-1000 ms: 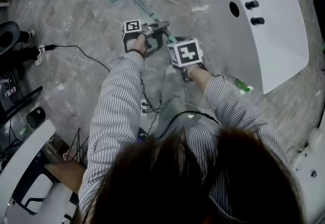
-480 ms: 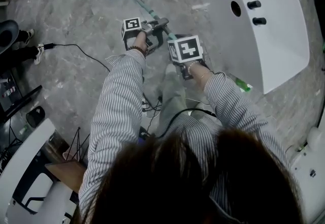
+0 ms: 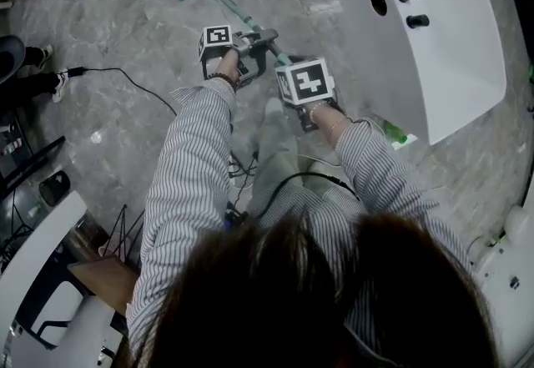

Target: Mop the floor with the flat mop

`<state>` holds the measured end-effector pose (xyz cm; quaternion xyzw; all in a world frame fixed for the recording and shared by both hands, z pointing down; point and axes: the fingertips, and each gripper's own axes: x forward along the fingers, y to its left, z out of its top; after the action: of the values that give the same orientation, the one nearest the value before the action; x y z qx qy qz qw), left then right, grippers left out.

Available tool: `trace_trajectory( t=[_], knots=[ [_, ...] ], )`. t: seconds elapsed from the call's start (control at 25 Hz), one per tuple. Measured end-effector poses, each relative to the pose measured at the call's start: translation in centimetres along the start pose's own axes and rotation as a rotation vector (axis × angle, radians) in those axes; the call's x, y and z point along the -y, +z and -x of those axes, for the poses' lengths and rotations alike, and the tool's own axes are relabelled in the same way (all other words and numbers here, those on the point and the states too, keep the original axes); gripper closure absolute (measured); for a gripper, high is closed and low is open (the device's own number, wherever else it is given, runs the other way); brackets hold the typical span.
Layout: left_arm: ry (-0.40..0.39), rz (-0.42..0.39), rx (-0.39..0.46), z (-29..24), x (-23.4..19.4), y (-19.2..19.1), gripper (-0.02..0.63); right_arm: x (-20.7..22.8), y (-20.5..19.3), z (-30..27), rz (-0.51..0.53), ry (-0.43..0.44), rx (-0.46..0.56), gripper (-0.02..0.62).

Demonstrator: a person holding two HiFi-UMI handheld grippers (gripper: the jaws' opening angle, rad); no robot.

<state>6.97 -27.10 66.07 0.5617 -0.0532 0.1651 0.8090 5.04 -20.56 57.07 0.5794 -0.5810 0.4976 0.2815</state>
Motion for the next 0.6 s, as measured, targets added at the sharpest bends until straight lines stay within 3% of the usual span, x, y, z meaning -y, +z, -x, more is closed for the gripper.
trace_trajectory(
  t=[0.28, 0.6],
  knots=[
    [0.006, -0.003, -0.017, -1.5, -2.0, -8.5, 0.429, 1.0, -7.5, 4.2, -0.009, -0.007, 0.028, 0.483],
    [-0.001, 0.003, -0.021, -4.2, -6.1, -23.8, 0.429, 2.9, -21.4, 11.6, 0.009, -0.001, 0.056, 0.483]
  ],
)
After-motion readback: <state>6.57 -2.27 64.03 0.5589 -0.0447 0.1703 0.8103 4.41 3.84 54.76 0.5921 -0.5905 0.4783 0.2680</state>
